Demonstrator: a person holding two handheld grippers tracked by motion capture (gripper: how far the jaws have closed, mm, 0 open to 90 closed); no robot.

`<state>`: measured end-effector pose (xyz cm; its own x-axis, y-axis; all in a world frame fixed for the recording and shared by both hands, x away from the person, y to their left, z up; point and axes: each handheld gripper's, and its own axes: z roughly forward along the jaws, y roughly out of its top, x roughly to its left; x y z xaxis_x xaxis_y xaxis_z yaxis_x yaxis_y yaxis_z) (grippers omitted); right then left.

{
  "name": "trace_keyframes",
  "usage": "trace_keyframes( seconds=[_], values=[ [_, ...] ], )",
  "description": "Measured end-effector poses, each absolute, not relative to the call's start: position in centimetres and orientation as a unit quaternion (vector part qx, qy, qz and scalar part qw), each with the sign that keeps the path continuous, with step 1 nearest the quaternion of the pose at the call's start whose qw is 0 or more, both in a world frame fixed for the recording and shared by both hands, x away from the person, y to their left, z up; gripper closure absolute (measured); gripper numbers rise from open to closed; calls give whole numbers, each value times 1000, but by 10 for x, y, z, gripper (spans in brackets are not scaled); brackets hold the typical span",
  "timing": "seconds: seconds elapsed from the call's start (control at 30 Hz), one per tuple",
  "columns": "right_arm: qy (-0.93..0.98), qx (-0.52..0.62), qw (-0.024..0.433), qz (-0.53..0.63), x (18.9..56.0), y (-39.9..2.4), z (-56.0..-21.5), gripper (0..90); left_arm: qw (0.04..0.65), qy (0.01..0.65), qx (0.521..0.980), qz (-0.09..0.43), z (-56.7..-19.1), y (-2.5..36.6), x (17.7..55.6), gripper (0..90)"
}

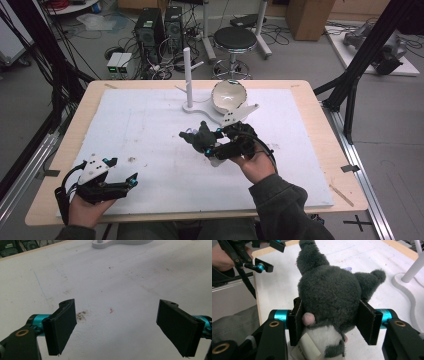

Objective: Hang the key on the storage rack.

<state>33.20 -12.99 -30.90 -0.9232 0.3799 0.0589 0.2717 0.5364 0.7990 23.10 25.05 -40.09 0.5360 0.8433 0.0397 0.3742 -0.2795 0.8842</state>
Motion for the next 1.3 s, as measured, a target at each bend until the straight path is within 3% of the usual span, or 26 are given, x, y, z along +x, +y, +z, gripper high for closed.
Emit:
trace_keyframes(
  seconds=[1.3],
  values=[
    [863,170,91,466,391,-114,-255,458,445,399,757,264,-402,251,234,166]
  ],
)
